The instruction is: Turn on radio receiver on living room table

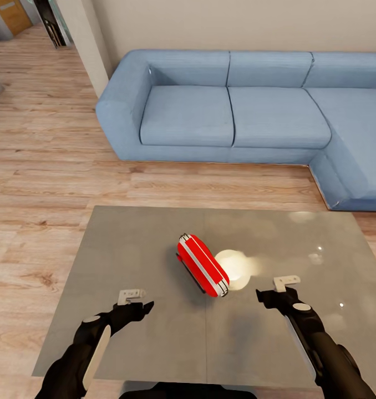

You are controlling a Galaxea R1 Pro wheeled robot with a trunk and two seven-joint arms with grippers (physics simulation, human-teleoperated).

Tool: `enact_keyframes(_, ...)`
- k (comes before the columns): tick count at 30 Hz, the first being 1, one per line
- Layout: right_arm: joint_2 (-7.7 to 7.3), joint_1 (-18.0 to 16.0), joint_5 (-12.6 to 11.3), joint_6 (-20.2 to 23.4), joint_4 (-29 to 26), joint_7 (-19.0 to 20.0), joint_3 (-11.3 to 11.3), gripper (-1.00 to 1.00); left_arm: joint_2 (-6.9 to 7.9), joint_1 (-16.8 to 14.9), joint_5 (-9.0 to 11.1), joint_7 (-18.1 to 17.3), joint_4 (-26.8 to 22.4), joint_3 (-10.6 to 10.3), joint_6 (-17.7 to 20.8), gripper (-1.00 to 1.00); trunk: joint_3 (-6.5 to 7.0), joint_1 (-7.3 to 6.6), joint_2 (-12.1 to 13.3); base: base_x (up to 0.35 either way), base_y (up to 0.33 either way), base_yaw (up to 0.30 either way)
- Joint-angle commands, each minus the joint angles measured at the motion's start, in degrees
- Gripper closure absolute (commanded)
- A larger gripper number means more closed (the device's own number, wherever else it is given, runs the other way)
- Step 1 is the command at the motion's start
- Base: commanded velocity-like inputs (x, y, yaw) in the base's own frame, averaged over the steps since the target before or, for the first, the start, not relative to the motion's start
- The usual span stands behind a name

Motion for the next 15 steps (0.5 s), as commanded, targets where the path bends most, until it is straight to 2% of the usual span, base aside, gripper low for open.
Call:
enact_keyframes(1,0.0,0.0,0.03,-0.02,-0.05,0.01,-0.01,-1.0,-0.02,-0.04,0.01,0.0,0.08,0.0,-0.02,-1.0,0.0,0.0,0.0,0.0,0.0,0.0)
enact_keyframes(6,-0.08,0.0,0.06,0.56,-1.92,0.06,0.01,-1.0,-0.07,-0.08,0.03,0.0,0.25,0.03,-0.05,-1.0,0.0,0.0,0.0,0.0,0.0,0.0)
enact_keyframes(9,-0.13,0.0,0.07,2.58,-6.21,0.09,0.12,-1.0,-0.08,-0.09,-0.01,0.0,0.33,0.05,-0.06,-1.0,0.0,0.0,0.0,0.0,0.0,0.0)
enact_keyframes(11,-0.14,0.0,0.07,4.73,-9.04,0.09,0.18,-1.0,-0.08,-0.1,-0.06,0.0,0.45,0.06,-0.13,-1.0,0.0,0.0,0.0,0.0,0.0,0.0)
enact_keyframes(12,-0.15,0.0,0.07,7.41,-11.81,0.1,0.23,-1.0,-0.08,-0.1,-0.05,0.0,0.54,0.07,-0.39,-1.0,0.0,0.0,0.0,0.0,0.0,0.0)
enact_keyframes(15,-0.11,0.0,0.09,12.44,-15.68,0.1,0.28,-1.0,-0.1,-0.1,0.0,0.0,0.87,0.04,-1.37,-1.0,0.0,0.0,0.0,0.0,0.0,0.0)
